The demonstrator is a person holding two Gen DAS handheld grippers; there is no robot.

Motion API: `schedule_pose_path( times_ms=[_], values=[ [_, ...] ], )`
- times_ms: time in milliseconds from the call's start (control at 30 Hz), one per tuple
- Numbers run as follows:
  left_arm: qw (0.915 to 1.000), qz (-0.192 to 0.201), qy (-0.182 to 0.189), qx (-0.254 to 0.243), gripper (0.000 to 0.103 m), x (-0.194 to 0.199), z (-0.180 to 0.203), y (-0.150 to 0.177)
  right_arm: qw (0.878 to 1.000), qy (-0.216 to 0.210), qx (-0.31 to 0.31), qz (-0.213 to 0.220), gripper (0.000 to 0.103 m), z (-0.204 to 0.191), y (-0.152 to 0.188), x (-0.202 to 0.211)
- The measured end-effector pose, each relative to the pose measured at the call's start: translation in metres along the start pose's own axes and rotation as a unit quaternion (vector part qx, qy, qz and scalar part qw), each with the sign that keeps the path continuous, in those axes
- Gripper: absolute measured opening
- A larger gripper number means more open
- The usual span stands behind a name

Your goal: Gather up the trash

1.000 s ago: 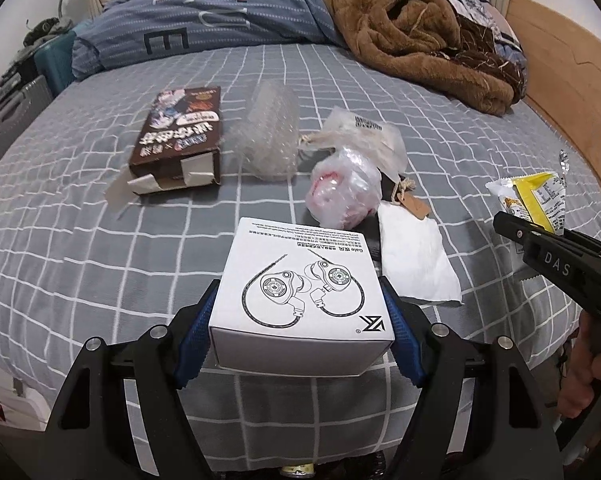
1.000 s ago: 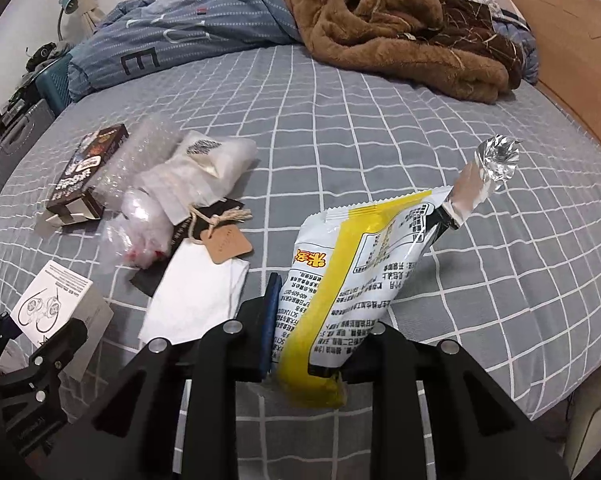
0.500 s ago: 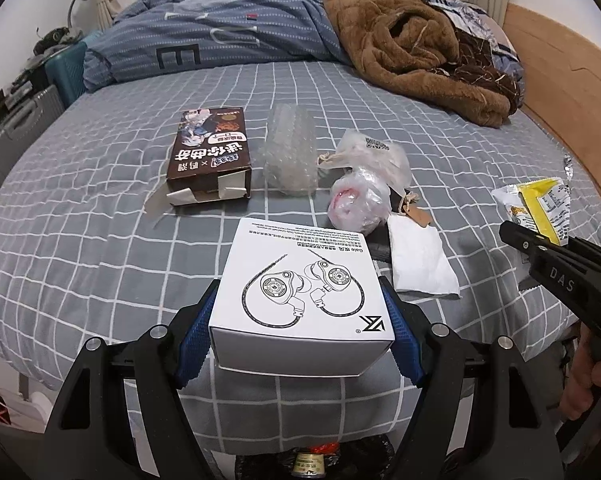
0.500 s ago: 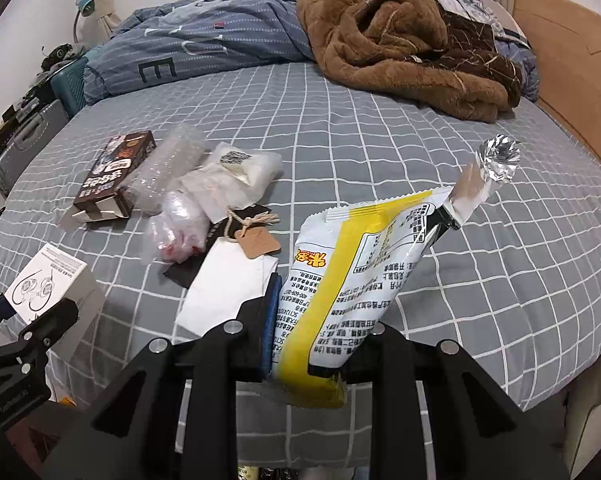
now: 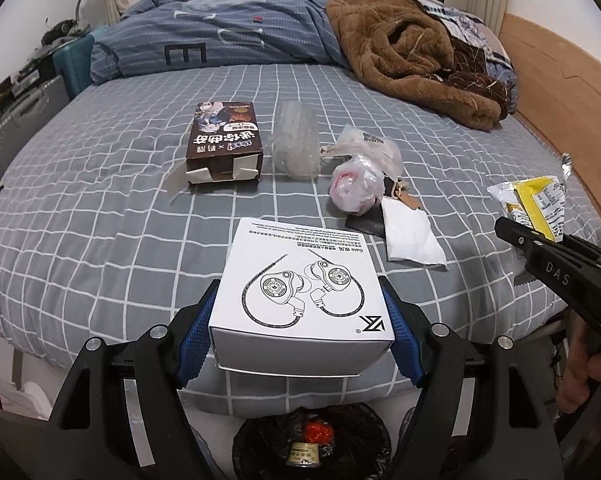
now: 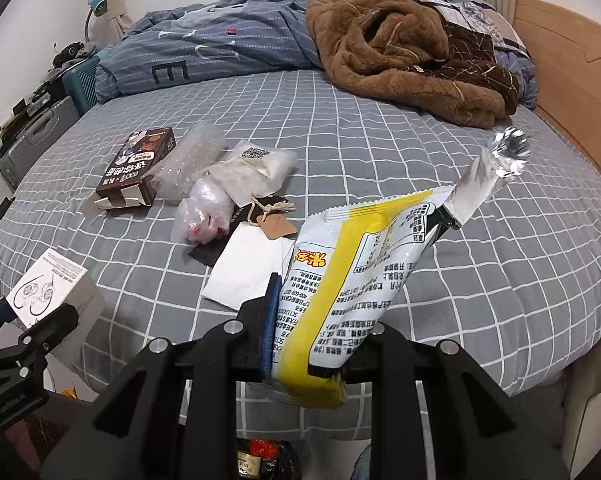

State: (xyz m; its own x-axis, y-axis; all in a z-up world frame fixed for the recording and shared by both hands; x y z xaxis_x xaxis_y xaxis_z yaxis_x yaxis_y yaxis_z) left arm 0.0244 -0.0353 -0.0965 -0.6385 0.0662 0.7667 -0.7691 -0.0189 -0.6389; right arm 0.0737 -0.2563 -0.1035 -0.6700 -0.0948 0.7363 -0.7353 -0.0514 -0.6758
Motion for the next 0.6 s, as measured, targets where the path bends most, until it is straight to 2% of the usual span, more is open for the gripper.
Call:
schedule_pose_path(
  times_ms=[233, 600],
  values=[
    [0.9997, -0.001, 0.0, 0.024, 0.073, 0.013, -0.012, 0.01, 1.0, 0.001, 0.004, 0.006, 0.022, -0.006, 0.007, 0.013],
    [0.9995, 0.003, 0.008, 0.03, 0.073, 0.036, -0.013, 0.028, 1.0, 0.001, 0.014, 0.015, 0.022, -0.023, 0.026, 0.045]
  ],
)
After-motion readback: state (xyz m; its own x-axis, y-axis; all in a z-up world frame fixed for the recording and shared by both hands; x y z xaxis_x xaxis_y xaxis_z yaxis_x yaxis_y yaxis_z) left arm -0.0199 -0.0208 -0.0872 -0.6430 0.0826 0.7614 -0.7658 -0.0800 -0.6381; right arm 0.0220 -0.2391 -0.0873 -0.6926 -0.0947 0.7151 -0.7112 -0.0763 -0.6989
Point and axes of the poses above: each gripper's, at about its wrist camera, not at the fingertips, and x roughly against the way its jaws point, z to its right, y to its underside, the point moved 8 cm from there along -x, roughly the way its jaws point
